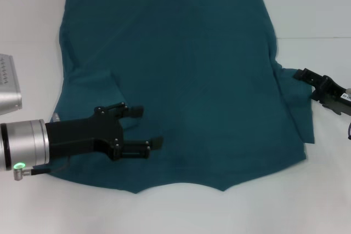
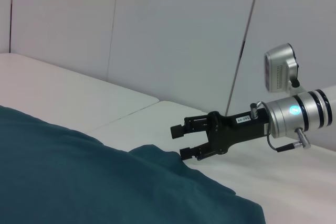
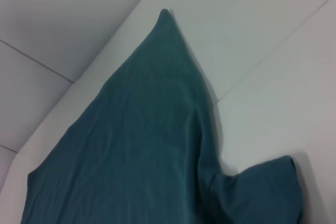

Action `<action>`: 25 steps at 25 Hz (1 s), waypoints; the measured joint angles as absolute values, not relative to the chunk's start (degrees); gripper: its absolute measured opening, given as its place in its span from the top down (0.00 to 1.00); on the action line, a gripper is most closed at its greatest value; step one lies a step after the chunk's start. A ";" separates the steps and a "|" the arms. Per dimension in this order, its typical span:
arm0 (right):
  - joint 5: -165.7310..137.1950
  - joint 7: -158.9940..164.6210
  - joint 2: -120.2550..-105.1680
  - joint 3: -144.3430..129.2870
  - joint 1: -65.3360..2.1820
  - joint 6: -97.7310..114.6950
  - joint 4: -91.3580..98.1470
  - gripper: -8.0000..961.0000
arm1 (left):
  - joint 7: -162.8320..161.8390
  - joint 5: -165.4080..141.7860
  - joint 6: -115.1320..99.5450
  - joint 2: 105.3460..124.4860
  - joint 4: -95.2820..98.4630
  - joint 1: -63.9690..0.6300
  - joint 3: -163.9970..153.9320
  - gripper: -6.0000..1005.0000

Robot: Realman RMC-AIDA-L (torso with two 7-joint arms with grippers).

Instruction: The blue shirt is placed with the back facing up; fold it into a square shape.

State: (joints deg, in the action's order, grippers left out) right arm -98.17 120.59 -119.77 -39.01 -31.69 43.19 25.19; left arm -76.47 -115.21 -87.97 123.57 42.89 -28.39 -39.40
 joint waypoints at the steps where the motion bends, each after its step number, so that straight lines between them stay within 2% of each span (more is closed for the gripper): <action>1: -98.16 120.69 -119.77 -39.10 -31.67 43.05 25.18 0.14 | -76.47 -115.21 -87.96 123.57 42.89 -28.39 -39.38 0.05; 25: -98.27 122.21 -119.12 -40.40 -31.80 41.17 25.20 0.15 | -76.27 -114.44 -87.89 123.57 42.90 -28.39 -39.20 0.06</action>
